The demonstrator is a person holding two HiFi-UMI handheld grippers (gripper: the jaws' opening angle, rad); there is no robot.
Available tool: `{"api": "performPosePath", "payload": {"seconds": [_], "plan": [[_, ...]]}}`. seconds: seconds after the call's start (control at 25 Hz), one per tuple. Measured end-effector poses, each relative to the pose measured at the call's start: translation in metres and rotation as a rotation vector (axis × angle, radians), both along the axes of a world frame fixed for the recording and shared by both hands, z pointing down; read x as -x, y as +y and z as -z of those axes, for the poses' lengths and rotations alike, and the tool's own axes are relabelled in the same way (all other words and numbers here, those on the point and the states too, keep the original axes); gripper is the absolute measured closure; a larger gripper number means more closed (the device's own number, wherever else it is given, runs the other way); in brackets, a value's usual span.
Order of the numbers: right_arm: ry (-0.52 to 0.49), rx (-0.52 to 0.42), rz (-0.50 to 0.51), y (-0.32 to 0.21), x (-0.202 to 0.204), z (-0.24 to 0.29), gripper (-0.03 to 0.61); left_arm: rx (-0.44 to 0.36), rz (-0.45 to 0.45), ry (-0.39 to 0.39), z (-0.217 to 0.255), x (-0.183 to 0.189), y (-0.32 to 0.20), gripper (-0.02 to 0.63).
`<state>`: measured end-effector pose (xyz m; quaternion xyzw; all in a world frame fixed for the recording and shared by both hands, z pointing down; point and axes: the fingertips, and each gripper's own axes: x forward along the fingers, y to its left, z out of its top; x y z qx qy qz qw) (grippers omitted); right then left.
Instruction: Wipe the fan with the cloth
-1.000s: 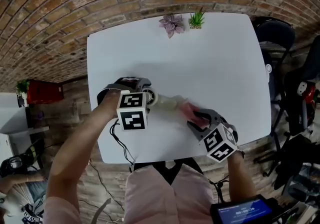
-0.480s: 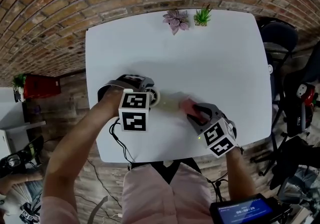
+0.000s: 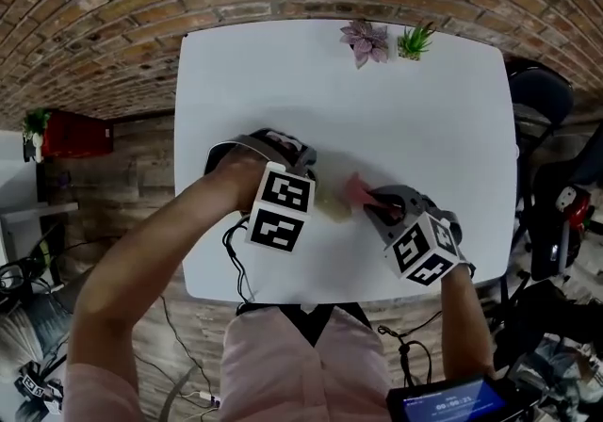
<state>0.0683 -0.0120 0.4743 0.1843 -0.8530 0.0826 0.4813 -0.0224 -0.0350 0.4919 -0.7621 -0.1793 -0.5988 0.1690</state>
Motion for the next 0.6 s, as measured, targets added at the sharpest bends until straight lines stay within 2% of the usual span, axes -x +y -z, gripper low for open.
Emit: {"api": "performPosePath", "payload": {"seconds": [0.12, 0.4, 0.6], "plan": [[0.031, -0.016, 0.143, -0.006, 0.014, -0.002, 0.541, 0.000, -0.009, 0.008, 0.000, 0.000, 0.001, 0.242], [0.030, -0.064, 0.388, -0.020, 0.039, -0.009, 0.541, -0.019, -0.061, -0.011, -0.001, -0.001, 0.002, 0.242], [0.049, -0.107, 0.523, -0.021, 0.048, -0.009, 0.543, -0.029, -0.085, -0.024, -0.001, 0.000, 0.002, 0.242]]}}
